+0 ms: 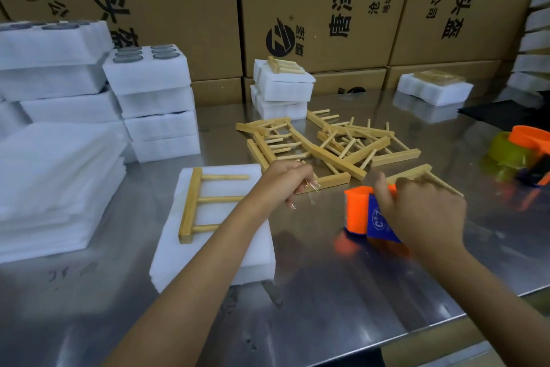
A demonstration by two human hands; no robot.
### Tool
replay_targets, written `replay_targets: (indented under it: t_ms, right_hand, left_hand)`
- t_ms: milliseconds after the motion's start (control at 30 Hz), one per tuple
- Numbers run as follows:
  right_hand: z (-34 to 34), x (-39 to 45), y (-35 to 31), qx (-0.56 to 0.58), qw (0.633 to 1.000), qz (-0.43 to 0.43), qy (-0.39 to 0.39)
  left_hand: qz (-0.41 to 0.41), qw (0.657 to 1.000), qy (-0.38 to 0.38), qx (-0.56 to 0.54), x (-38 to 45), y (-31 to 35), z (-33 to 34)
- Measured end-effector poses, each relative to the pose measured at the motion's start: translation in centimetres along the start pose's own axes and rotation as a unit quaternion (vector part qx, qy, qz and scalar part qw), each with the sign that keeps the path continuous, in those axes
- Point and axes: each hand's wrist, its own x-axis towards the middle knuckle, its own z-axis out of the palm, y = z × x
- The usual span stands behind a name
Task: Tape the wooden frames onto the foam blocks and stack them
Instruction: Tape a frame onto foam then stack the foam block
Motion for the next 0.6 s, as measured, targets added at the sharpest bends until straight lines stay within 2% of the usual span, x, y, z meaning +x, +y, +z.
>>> replay_targets:
  t_ms: [67,167,233,300,367,467,533,600]
  right_hand:
    - [0.0,-2.1,0.6,0.078,0.997,0.026,0.004]
    - [0.1,-3.5,1.4,0.110,0.992,0.016,0.052]
    - [-0.6,-3.0,1.6,0.121,0.990,-0.014,0.075]
    - [-2.1,-2.3,0.8,0.167,0.979,-0.085,0.079]
    - [-3.6,-1.9,-1.1,0.297,0.948,-0.116,0.015]
    - [-5.4,-0.8,-4.5,0.503,0.840,-0.050,-0.196]
    - [-5.6,0.6,-6.0,0.557,0.772,0.000,-0.305]
    - [-5.6,1.9,-6.7,0.570,0.743,0.021,-0.350]
  left_hand:
    - [-0.001,1.000,-0.005,-0.008,-0.1,0.0,-0.1]
    - [0.003,0.999,-0.017,-0.042,-0.1,0.1,-0.3]
    - [0.006,0.998,-0.022,-0.050,-0.1,0.1,-0.3]
    - [0.004,0.999,-0.024,-0.045,-0.2,0.1,-0.3]
    - [0.003,0.999,-0.024,-0.037,-0.3,0.2,-0.3]
    - [0.021,0.999,-0.020,-0.032,-0.5,0.4,-0.2]
    - [0.032,0.999,-0.016,-0.029,-0.6,0.5,-0.2]
    - [0.039,0.999,-0.018,-0.029,-0.7,0.5,-0.3]
